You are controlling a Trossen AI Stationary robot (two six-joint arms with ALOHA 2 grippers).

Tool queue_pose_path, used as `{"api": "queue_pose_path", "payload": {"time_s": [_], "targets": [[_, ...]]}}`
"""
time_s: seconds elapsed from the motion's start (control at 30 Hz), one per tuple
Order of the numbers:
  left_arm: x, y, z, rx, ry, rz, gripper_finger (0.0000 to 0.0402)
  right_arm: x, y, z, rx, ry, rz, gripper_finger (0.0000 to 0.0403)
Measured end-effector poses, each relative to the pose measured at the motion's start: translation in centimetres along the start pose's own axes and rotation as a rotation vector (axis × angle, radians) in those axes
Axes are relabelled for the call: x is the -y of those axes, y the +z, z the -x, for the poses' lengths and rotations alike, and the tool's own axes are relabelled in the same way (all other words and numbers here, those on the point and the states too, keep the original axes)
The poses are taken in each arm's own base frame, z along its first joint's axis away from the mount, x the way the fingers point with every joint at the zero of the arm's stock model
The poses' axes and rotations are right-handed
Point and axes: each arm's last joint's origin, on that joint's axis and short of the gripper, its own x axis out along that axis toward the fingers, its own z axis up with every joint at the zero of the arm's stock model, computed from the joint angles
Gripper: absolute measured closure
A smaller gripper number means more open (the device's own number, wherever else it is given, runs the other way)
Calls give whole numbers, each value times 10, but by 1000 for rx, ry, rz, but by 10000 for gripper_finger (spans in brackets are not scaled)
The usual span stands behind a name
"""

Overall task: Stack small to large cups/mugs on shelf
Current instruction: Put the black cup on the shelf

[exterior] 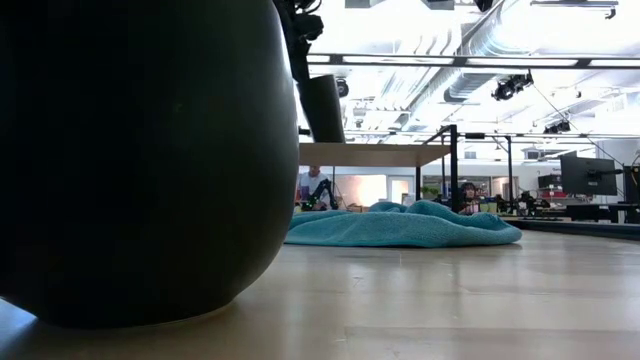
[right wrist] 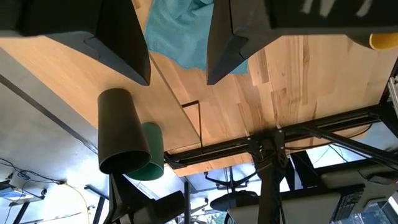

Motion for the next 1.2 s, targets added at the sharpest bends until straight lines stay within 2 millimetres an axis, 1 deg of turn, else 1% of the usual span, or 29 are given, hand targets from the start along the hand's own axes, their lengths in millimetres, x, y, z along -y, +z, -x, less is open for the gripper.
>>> {"api": "queue_pose_path", "payload": {"time_s": [0.57,1.2], "targets": [[1,0,0,4,-35,0,401,0,0,0,0,0,-2,253],[0,-1,0,-5,4,0,401,0,-1,0,-6,6,-1,253]]}}
